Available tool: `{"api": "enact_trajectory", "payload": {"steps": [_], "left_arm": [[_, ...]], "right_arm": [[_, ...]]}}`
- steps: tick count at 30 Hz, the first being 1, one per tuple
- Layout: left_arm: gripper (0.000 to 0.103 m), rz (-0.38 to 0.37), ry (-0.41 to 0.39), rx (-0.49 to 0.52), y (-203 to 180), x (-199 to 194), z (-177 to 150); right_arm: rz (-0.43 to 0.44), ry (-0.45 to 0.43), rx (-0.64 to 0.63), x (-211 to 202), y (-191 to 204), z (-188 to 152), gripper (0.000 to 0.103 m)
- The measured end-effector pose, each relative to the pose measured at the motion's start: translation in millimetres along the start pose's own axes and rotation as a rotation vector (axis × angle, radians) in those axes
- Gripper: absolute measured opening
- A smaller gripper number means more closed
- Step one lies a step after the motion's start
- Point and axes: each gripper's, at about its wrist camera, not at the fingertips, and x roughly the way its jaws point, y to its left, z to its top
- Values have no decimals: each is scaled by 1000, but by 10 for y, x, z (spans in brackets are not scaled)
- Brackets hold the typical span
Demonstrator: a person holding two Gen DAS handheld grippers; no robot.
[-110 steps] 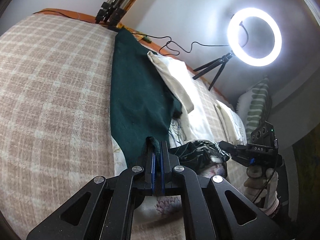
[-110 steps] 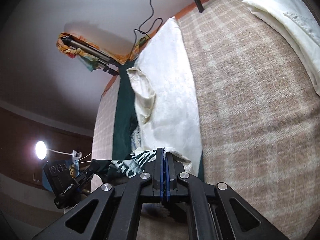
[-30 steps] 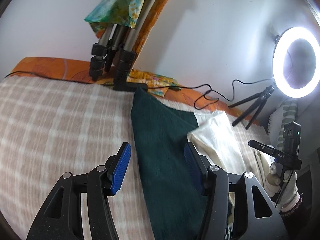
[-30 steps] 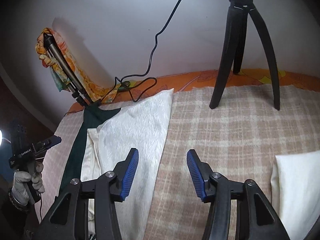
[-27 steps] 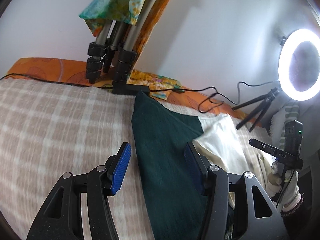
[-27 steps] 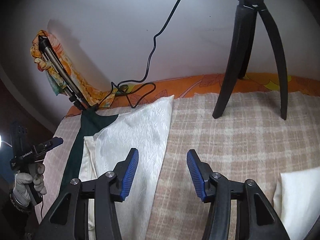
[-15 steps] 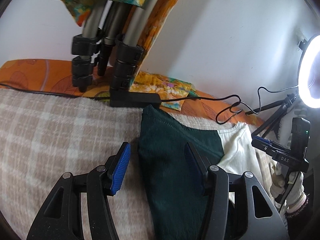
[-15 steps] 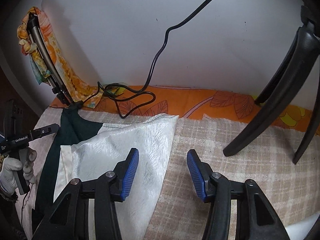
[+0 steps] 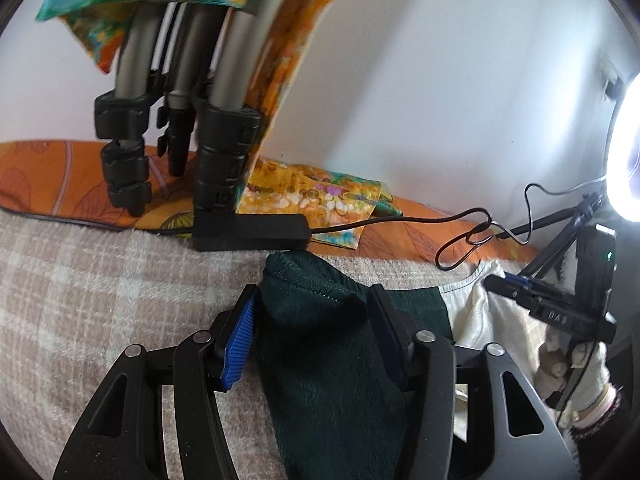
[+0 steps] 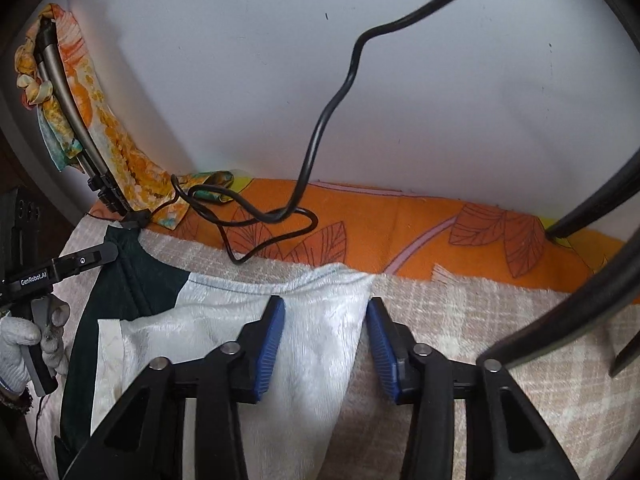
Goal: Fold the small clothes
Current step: 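Close both grippers on the collar end of the stacked garments, then lift the collar end with both grippers, fold it onto the hem, release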
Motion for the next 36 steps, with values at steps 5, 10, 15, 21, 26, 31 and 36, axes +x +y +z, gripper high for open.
{"api": "enact_trajectory", "payload": {"steps": [5, 10, 15, 21, 26, 31, 36], "left_arm": [[9, -7, -4, 33, -57, 28, 4], [4, -51, -51, 52, -117, -91, 1], [3, -81, -77, 52, -149, -277, 26], [3, -107, -99, 62, -213, -579, 9], [3, -117, -117, 100, -371, -812, -32], [3, -127, -128, 123, -512, -1073, -128], [3, -132, -139, 138, -598, -1364, -289]], "right_arm": [[4, 4, -3, 18, 26, 16, 13], [14, -22, -11, -47, 65, 32, 3], [41, -68, -5, -233, 88, 70, 2], [65, -115, -13, -541, 151, 94, 1], [83, -150, -17, -876, 205, 57, 1], [92, -176, -36, -1205, 320, -39, 1], [104, -201, -33, -1539, 389, -214, 1]]}}
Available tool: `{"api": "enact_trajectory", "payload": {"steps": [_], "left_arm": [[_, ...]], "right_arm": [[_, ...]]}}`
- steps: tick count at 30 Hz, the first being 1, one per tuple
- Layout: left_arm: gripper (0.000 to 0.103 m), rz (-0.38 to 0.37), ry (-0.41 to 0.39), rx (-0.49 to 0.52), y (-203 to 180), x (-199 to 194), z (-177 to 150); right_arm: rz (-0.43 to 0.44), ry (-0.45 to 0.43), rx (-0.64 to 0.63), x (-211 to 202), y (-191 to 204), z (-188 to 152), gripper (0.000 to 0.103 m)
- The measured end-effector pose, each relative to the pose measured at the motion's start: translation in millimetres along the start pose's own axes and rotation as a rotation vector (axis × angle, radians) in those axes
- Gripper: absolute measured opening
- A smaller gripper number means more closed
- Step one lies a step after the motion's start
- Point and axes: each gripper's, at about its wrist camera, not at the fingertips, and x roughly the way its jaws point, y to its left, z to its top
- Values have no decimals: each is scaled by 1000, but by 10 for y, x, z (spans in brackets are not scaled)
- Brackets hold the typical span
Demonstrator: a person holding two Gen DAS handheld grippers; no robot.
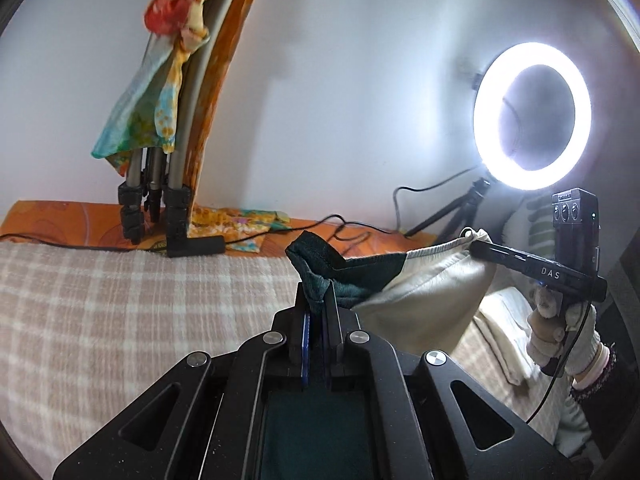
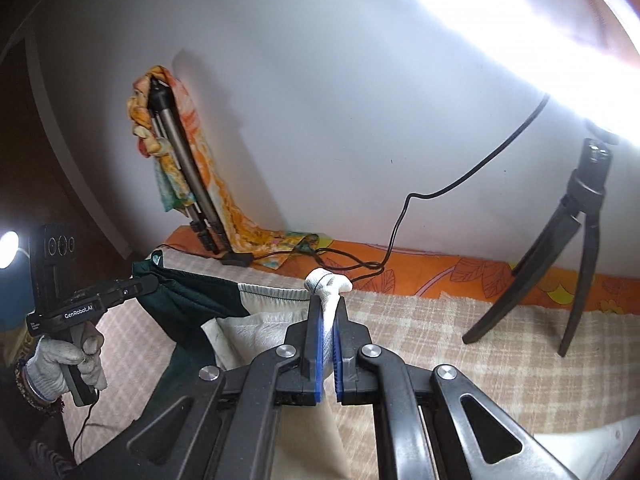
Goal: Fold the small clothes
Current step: 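Lift the collar end with both grippers, fold it onto the hem, release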
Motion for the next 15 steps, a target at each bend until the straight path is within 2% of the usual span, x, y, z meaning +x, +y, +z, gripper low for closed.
{"api": "enact_trajectory", "payload": {"steps": [9, 15], "left_arm": [[3, -16, 10, 35, -333, -457, -389], [3, -28, 35, 58, -532, -743, -870]], "right_arm": [[8, -44, -23, -594, 348, -485, 1], [-19, -53, -60, -842, 640, -1011, 2]]}}
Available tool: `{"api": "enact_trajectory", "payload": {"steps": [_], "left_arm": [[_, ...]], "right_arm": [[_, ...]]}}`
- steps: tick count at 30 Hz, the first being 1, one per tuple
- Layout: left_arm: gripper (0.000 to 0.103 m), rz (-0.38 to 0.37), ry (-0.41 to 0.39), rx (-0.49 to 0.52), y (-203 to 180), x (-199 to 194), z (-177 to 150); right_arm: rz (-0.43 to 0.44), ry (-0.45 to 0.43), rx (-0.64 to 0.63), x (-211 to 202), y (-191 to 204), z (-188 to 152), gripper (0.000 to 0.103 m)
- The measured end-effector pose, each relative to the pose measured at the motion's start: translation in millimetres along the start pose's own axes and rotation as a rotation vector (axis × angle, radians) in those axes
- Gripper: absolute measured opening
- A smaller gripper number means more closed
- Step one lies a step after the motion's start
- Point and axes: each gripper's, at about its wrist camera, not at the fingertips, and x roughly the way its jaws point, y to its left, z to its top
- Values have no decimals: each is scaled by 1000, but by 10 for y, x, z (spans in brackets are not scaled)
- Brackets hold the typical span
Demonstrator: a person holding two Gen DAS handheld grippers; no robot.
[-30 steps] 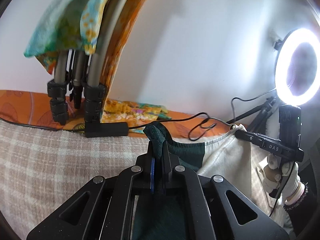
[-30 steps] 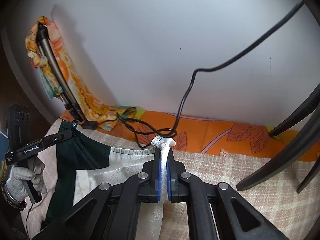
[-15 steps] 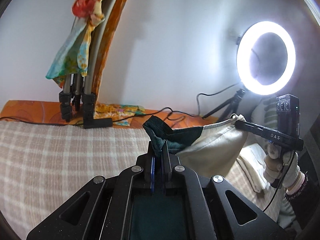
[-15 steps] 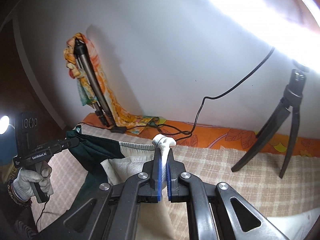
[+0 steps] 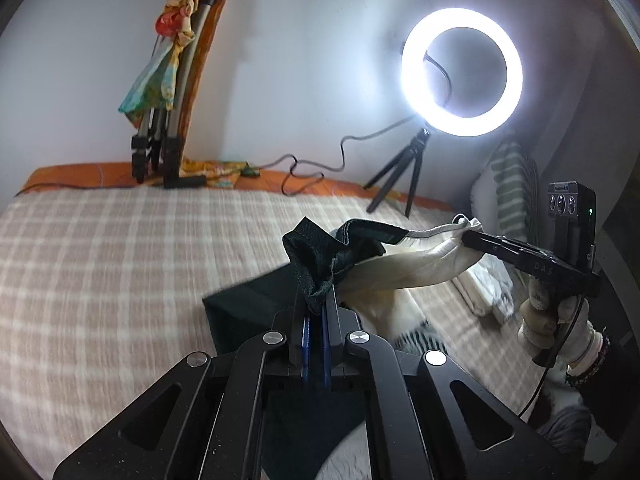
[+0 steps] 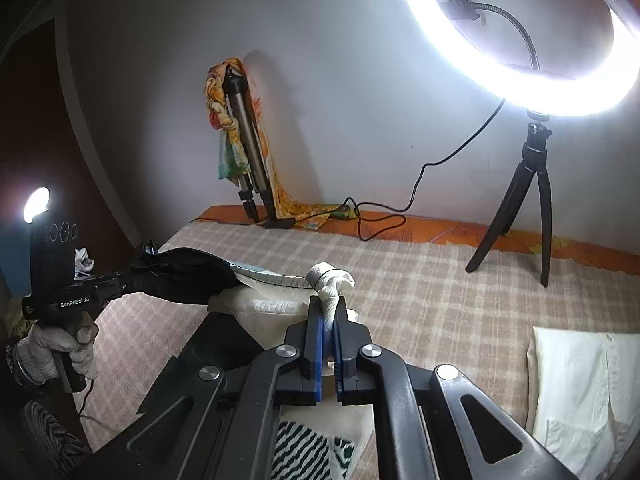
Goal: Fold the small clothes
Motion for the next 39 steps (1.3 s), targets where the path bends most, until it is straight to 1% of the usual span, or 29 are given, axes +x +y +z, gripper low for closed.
{"api": "enact_trajectory", "payload": {"steps": [4, 8, 14, 18, 21, 25, 27, 29, 30, 33, 34, 36, 38, 39], "left_arm": [[3, 5, 41, 49, -137, -78, -414], [3, 22, 78, 112, -225, -108, -700], [3, 55, 80, 192, -304, -199, -900], [3, 75, 102, 246, -317, -236, -1034], [3, 96, 129, 268, -290, -249, -1125], [3, 119, 155, 315, -281, -308, -1228], [3, 128, 174, 326, -266, -348, -1275], [5, 133, 194, 338, -252, -399, -1327], [8, 135, 207, 341, -243, -422, -1350], [8, 145, 213, 347, -242, -538, -1410], [8, 144, 206, 348, -249, -581, -1418], [12, 148, 188, 365, -292, -647, -1423], [14, 142, 187, 375, -343, -654, -1413], [14, 140, 182, 383, -373, -651, -1408]], "right_arm": [[-9, 6, -23, -106, 163, -372, 2], [-20, 19, -47, -172, 249, -701, 2], [-41, 17, -77, -283, 276, -1015, 2], [-44, 15, -151, -391, 394, -1170, 3], [-68, 33, -225, -442, 511, -1290, 3], [-87, 80, -300, -496, 593, -1449, 8], [-97, 96, -317, -532, 592, -1505, 14], [-109, 103, -311, -607, 561, -1555, 24], [-109, 103, -303, -640, 549, -1568, 27], [-99, 98, -247, -752, 466, -1577, 29], [-86, 96, -205, -788, 425, -1571, 30], [-54, 95, -155, -810, 383, -1565, 32], [-21, 113, -114, -781, 372, -1569, 38], [-15, 120, -102, -764, 381, -1577, 38]]}}
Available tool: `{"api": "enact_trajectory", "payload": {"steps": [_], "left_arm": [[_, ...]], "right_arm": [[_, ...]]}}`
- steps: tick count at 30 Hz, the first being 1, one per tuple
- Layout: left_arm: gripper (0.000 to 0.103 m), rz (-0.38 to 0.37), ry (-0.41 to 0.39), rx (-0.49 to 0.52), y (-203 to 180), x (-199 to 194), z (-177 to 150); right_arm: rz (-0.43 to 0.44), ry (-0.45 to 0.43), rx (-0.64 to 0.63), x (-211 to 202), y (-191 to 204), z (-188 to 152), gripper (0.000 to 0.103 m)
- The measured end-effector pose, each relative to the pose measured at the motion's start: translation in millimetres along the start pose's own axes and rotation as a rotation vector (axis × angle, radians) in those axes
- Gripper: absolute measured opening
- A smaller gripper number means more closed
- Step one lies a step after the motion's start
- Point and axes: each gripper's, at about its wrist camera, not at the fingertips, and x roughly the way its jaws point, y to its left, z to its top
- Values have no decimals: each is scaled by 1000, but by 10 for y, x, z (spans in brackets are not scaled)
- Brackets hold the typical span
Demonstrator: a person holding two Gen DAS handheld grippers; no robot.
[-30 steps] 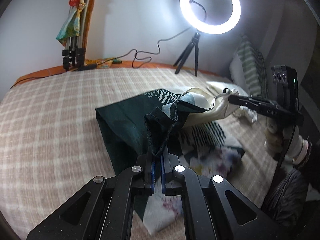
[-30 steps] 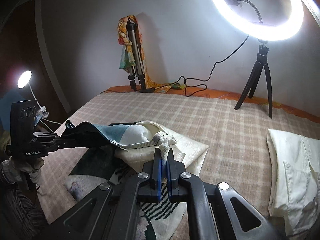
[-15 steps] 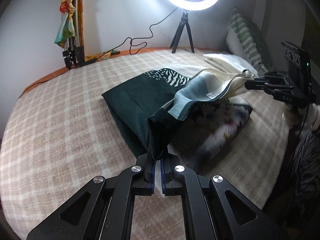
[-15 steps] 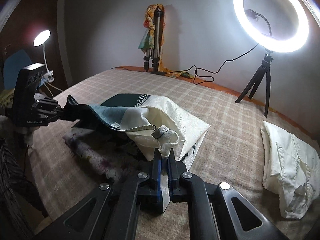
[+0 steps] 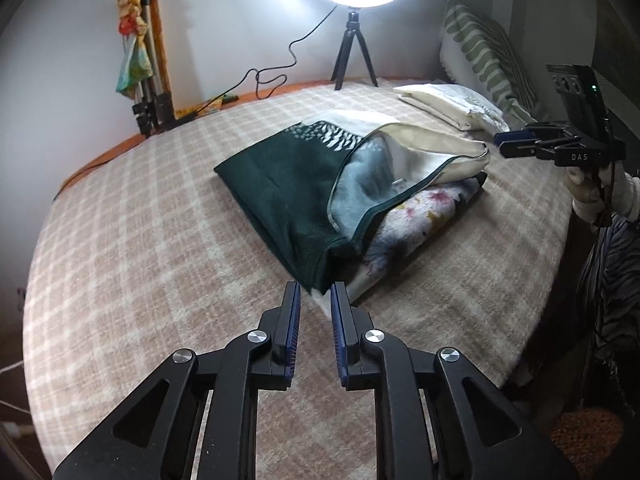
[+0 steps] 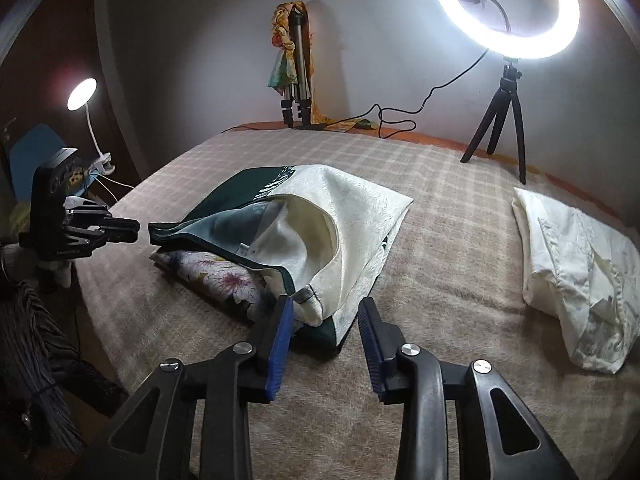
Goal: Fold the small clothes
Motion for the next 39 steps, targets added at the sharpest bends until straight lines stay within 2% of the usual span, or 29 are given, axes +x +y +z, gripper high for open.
{"api": "enact_trajectory", "payload": {"steps": [2, 4, 8, 10, 11, 12, 14, 21, 23, 27, 29, 31, 33, 35, 37, 39], "left_arm": [[18, 8, -5, 50, -98, 22, 34], [26, 38, 3, 121, -218, 87, 56], [26, 75, 27, 194, -321, 284, 67], [26, 89, 33, 224, -350, 364, 68], [23, 99, 35, 237, -363, 385, 66], [9, 114, 28, 261, -387, 398, 68], [6, 128, 11, 297, -412, 382, 100], [2, 144, -32, 370, -383, 139, 207], [2, 129, 0, 392, -404, 181, 123], [2, 98, 92, 417, -469, 342, -136], [2, 78, 104, 384, -443, 324, -185], [2, 56, 95, 337, -386, 232, -168], [3, 37, 66, 292, -321, 98, -106], [5, 25, 21, 231, -246, -24, 18], [10, 16, -32, 188, -223, -94, 191], [11, -13, -60, 181, -271, -81, 330]], "right_arm": [[-5, 2, -14, 42, 60, 1, 38], [-61, 10, -107, 106, 199, -10, 38], [-149, 37, -246, 261, 362, -47, 38], [-189, 41, -302, 323, 404, -53, 34], [-202, 47, -329, 352, 419, -50, 33], [-216, 57, -369, 389, 447, -50, 32], [-258, 75, -447, 427, 506, -40, 5], [-418, 24, -796, 169, 746, 62, 1], [-447, 30, -883, 155, 786, -6, 1], [-432, 120, -955, 310, 809, -276, 2], [-392, 164, -956, 318, 808, -377, 18], [-330, 169, -905, 199, 778, -359, 29], [-293, 150, -833, 68, 709, -262, 32], [-253, 105, -700, -86, 559, -87, 35], [-222, 62, -529, -174, 361, 103, 35], [-205, 56, -337, -137, 129, 240, 36]]}}
